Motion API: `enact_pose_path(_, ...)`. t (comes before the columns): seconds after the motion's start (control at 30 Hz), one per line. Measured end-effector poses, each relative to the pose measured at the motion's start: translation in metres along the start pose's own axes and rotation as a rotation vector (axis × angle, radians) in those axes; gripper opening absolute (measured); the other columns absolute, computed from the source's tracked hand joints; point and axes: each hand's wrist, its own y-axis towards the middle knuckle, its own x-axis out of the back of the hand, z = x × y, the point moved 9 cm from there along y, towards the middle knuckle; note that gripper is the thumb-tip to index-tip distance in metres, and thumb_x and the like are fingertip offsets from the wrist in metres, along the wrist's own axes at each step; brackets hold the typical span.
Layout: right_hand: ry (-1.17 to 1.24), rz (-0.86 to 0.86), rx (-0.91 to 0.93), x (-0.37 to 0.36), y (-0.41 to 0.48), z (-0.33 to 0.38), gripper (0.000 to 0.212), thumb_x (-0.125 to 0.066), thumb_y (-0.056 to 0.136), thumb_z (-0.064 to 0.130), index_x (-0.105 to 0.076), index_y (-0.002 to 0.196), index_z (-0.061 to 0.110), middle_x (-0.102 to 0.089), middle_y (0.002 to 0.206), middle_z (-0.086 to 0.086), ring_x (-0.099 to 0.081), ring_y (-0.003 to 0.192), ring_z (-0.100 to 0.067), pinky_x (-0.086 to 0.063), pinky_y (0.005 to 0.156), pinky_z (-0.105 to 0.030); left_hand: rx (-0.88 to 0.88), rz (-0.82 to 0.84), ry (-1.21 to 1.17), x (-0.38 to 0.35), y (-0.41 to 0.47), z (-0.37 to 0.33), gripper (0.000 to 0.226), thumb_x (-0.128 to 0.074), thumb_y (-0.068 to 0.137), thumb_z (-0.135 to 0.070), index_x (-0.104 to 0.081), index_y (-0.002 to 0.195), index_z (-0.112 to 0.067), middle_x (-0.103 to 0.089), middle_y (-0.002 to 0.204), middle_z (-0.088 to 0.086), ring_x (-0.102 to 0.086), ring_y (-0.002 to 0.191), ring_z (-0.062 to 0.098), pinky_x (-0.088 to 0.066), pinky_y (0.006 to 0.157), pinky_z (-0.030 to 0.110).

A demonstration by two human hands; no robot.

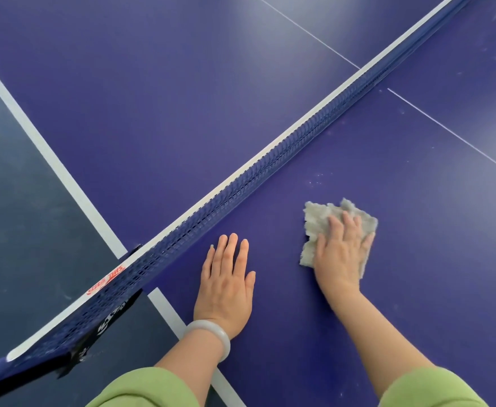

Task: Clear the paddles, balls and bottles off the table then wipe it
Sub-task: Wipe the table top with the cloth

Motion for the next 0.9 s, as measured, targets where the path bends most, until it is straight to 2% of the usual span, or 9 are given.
enact_pose_path(0.1, -0.022, 0.103, 0.456, -0.017, -0.006, 0.078, 0.051, -0.048, 0.098, 0.032, -0.04, 0.147, 0.019, -0.03, 0.158, -0.001, -0.016, 0.149, -0.027, -0.005, 0.119, -0.058, 0.002, 0.005, 0.004, 0.0, 0.001, 0.0, 0.06, -0.02, 0.099, -0.039, -0.027, 0.152, -0.011, -0.03, 0.158, 0.013, -0.024, 0.148, 0.029, -0.019, 0.117, 0.047)
enact_pose_path(0.17, -0.106, 0.172, 0.548, -0.021, 0.024, 0.094, 0.059, -0.026, 0.099, 0.047, -0.026, 0.154, 0.026, -0.019, 0.162, 0.005, -0.009, 0.151, -0.022, -0.003, 0.121, -0.052, 0.0, 0.007, 0.015, 0.0, 0.001, -0.001, 0.061, -0.021, 0.099, -0.039, -0.028, 0.152, -0.011, -0.03, 0.158, 0.013, -0.024, 0.148, 0.029, -0.019, 0.117, 0.047)
enact_pose_path(0.23, -0.183, 0.173, 0.478, -0.022, 0.073, 0.085, 0.065, -0.013, 0.095, 0.054, -0.017, 0.155, 0.029, -0.014, 0.163, 0.006, -0.007, 0.151, -0.022, -0.001, 0.121, -0.05, -0.003, 0.014, 0.01, -0.001, 0.001, 0.0, 0.06, -0.021, 0.099, -0.04, -0.029, 0.152, -0.011, -0.03, 0.157, 0.013, -0.024, 0.148, 0.029, -0.02, 0.117, 0.047)
enact_pose_path(0.37, -0.155, 0.195, 0.048, -0.005, 0.163, -0.001, 0.061, -0.02, 0.101, 0.051, -0.007, 0.156, 0.029, 0.001, 0.164, 0.006, 0.003, 0.151, -0.023, 0.008, 0.119, -0.052, -0.011, 0.013, 0.004, 0.0, -0.001, 0.0, 0.06, -0.02, 0.1, -0.041, -0.031, 0.151, -0.013, -0.033, 0.156, 0.013, -0.026, 0.147, 0.03, -0.026, 0.119, 0.048)
enact_pose_path(0.5, -0.08, 0.204, -0.353, 0.013, 0.15, -0.07, 0.064, -0.015, 0.1, 0.05, -0.001, 0.157, 0.025, 0.008, 0.164, 0.003, 0.009, 0.15, -0.027, 0.006, 0.118, -0.057, -0.011, 0.011, 0.006, -0.001, -0.001, 0.0, 0.06, -0.02, 0.099, -0.041, -0.029, 0.152, -0.013, -0.032, 0.156, 0.013, -0.026, 0.147, 0.031, -0.026, 0.119, 0.049)
enact_pose_path(0.6, -0.102, 0.139, -0.236, 0.003, 0.092, -0.026, 0.063, -0.015, 0.101, 0.05, 0.0, 0.156, 0.025, 0.008, 0.164, 0.002, 0.008, 0.15, -0.026, 0.007, 0.119, -0.055, -0.013, 0.007, 0.003, 0.0, -0.001, -0.001, 0.06, -0.021, 0.099, -0.039, -0.03, 0.152, -0.012, -0.032, 0.156, 0.014, -0.025, 0.147, 0.031, -0.02, 0.118, 0.048)
enact_pose_path(0.77, -0.169, 0.178, 0.422, -0.018, -0.036, 0.047, 0.062, -0.021, 0.1, 0.051, -0.011, 0.156, 0.028, -0.005, 0.164, 0.005, -0.001, 0.151, -0.022, -0.006, 0.121, -0.051, -0.02, 0.0, 0.005, 0.0, -0.001, -0.001, 0.061, -0.022, 0.098, -0.038, -0.031, 0.152, -0.011, -0.031, 0.156, 0.015, -0.024, 0.147, 0.031, -0.017, 0.118, 0.048)
enact_pose_path(0.83, -0.189, 0.171, 0.342, -0.008, -0.043, -0.005, 0.06, -0.018, 0.1, 0.051, -0.007, 0.156, 0.032, -0.003, 0.164, 0.009, 0.001, 0.151, -0.018, -0.004, 0.122, -0.048, -0.019, 0.002, 0.004, 0.0, -0.001, -0.001, 0.061, -0.02, 0.099, -0.039, -0.029, 0.152, -0.011, -0.029, 0.158, 0.014, -0.021, 0.148, 0.031, -0.017, 0.12, 0.048)
enact_pose_path(0.9, -0.189, 0.092, -0.032, 0.015, -0.039, -0.089, 0.059, -0.015, 0.1, 0.049, -0.005, 0.156, 0.033, 0.0, 0.163, 0.008, 0.003, 0.151, -0.018, 0.001, 0.121, -0.047, -0.022, 0.008, -0.001, 0.0, -0.002, -0.001, 0.062, -0.019, 0.099, -0.04, -0.029, 0.152, -0.011, -0.029, 0.158, 0.015, -0.021, 0.148, 0.032, -0.019, 0.12, 0.049)
